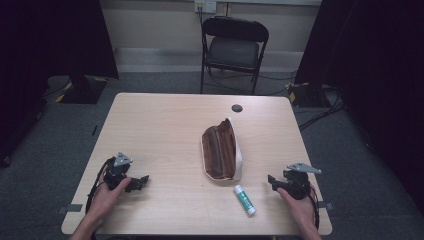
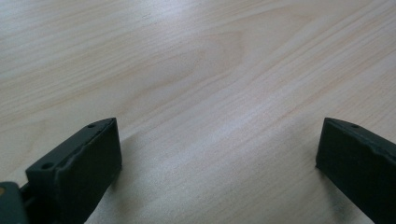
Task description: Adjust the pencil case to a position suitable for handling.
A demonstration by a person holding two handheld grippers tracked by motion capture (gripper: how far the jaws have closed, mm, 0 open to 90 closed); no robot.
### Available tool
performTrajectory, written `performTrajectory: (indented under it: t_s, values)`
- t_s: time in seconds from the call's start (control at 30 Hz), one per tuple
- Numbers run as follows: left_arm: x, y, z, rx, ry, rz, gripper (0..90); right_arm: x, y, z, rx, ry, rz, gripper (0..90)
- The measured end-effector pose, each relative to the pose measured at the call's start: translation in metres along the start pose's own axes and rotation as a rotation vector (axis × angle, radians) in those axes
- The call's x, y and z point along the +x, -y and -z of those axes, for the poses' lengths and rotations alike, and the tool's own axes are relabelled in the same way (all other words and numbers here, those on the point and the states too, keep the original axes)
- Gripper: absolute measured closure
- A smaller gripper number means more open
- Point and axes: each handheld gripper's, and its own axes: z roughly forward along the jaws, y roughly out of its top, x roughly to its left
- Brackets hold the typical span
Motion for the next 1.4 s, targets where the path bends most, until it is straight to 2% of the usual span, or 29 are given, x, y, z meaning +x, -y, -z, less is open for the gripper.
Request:
performTrajectory:
  t_s: [0.13, 0.17, 0.33, 0.37, 0.47, 0.5, 0.73, 0.8, 0.83, 0.93, 1.03, 1.13, 1.17, 1.23, 1.4]
  values:
    - [0.000, 0.000, 0.000, -0.001, -0.002, -0.002, 0.0, 0.009, -0.005, 0.006, -0.009, -0.033, 0.021, 37.4]
    - [0.000, 0.000, 0.000, 0.000, -0.002, -0.003, 0.0, 0.016, -0.009, 0.009, -0.010, -0.032, 0.059, 38.6]
    - [0.000, 0.000, 0.000, -0.001, 0.000, 0.000, 0.0, 0.031, -0.015, 0.014, -0.023, -0.104, 0.072, 41.7]
    - [0.000, 0.000, 0.000, 0.000, 0.000, -0.001, 0.0, 0.037, -0.018, 0.016, -0.046, -0.124, 0.076, 42.8]
    - [0.000, 0.000, 0.000, 0.000, -0.002, -0.002, 0.0, 0.044, -0.023, 0.019, -0.066, -0.136, 0.090, 43.1]
    - [0.000, 0.000, 0.001, 0.004, -0.004, -0.009, 0.0, 0.049, -0.028, 0.023, -0.091, -0.162, 0.082, 44.0]
    - [0.000, 0.000, 0.001, 0.004, -0.004, -0.009, 0.0, 0.066, -0.044, 0.026, -0.107, -0.190, 0.118, 45.0]
    - [0.000, 0.000, 0.001, 0.003, -0.004, -0.008, 0.0, 0.076, -0.054, 0.021, -0.113, -0.209, 0.137, 44.6]
    - [0.000, 0.000, 0.001, 0.003, -0.004, -0.008, 0.0, 0.076, -0.054, 0.021, -0.113, -0.209, 0.137, 44.6]
    - [0.000, 0.000, 0.001, 0.003, -0.004, -0.008, 0.0, 0.088, -0.062, 0.016, -0.119, -0.227, 0.159, 43.1]
    - [0.000, 0.000, 0.001, 0.003, -0.004, -0.008, 0.0, 0.101, -0.069, 0.006, -0.114, -0.235, 0.202, 41.5]
    - [0.000, 0.000, 0.001, 0.003, -0.004, -0.008, 0.0, 0.105, -0.071, -0.003, -0.098, -0.223, 0.212, 41.6]
    - [0.000, 0.000, 0.001, 0.003, -0.005, -0.009, 0.0, 0.107, -0.071, -0.013, -0.069, -0.218, 0.210, 42.9]
    - [0.000, 0.000, 0.001, 0.003, -0.004, -0.009, 0.0, 0.108, -0.070, -0.015, -0.064, -0.212, 0.211, 43.7]
    - [0.000, 0.000, 0.001, 0.003, -0.004, -0.008, 0.0, 0.106, -0.071, -0.029, -0.034, -0.183, 0.188, 54.5]
